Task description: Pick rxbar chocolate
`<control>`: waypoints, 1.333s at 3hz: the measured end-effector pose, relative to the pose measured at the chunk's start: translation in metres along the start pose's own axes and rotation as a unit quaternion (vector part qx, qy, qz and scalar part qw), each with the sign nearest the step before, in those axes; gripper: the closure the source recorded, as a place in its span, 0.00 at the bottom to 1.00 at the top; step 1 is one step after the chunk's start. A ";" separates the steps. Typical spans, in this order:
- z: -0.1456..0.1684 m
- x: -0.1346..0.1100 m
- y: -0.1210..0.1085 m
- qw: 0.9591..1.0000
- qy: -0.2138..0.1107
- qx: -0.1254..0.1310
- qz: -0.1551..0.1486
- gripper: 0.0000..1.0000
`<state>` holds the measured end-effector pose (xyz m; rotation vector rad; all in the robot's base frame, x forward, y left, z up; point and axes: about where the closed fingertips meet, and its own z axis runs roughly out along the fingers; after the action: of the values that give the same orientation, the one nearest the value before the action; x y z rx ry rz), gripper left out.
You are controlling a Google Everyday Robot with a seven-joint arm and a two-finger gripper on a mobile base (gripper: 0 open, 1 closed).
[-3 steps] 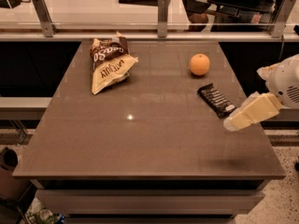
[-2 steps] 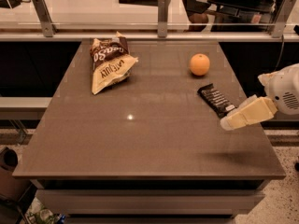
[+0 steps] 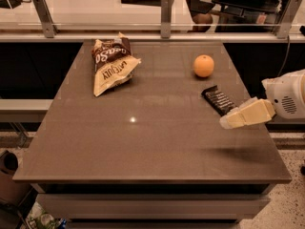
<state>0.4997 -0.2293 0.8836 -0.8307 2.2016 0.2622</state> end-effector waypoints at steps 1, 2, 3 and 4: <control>0.001 0.000 0.012 0.999 -0.031 0.014 0.025 0.00; 0.009 0.003 0.025 0.993 -0.092 0.032 0.072 0.00; 0.016 -0.002 0.022 0.980 -0.156 0.051 0.112 0.00; 0.031 -0.018 0.009 0.966 -0.211 0.059 0.135 0.00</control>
Offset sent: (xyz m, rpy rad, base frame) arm -0.0104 0.0251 -0.0108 0.3637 -0.2440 -0.2822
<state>0.5211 -0.2001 0.8747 -0.3633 1.8978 0.3967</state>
